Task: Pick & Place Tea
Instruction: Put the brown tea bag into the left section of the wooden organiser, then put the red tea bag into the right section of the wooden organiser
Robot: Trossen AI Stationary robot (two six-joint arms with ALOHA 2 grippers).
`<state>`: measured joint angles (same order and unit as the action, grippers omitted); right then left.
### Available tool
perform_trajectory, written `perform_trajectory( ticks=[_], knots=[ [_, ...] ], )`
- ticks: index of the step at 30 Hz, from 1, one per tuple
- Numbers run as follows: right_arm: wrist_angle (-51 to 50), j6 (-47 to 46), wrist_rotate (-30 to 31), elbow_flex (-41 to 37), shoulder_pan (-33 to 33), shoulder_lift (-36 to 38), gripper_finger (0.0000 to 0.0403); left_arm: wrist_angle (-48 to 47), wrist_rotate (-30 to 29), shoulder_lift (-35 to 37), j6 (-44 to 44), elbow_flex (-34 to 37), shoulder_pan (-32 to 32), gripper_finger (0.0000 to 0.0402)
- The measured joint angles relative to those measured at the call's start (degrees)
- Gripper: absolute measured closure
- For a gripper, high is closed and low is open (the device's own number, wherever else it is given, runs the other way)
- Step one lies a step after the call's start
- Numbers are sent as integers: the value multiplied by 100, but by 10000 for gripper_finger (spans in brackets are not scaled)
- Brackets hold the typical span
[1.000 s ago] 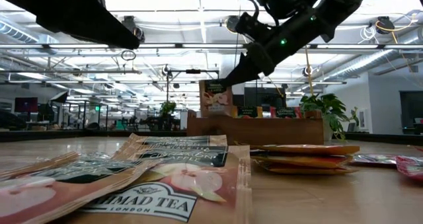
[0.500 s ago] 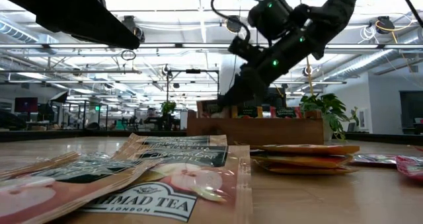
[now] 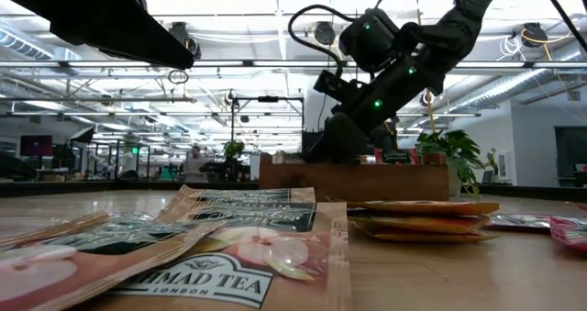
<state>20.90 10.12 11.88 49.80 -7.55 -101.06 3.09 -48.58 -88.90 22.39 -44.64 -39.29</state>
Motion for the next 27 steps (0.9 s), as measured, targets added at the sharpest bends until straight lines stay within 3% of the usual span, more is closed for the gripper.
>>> perform_trajectory(
  ticks=[6, 16, 24, 27],
  knots=[
    [88, -43, 336, 2, 6, 9, 336, 0, -2, 0, 0, 0, 0, 357],
    [105, -43, 308, -2, 43, 371, 256, -13, -2, 0, -22, 0, 0, 357],
    [-401, 247, 274, 0, 740, 1047, 261, -114, 0, 2, -4, 0, 0, 357],
    [-698, 310, -170, -4, 1192, 1285, 284, -265, 1, 2, 199, 0, 0, 357]
  ],
)
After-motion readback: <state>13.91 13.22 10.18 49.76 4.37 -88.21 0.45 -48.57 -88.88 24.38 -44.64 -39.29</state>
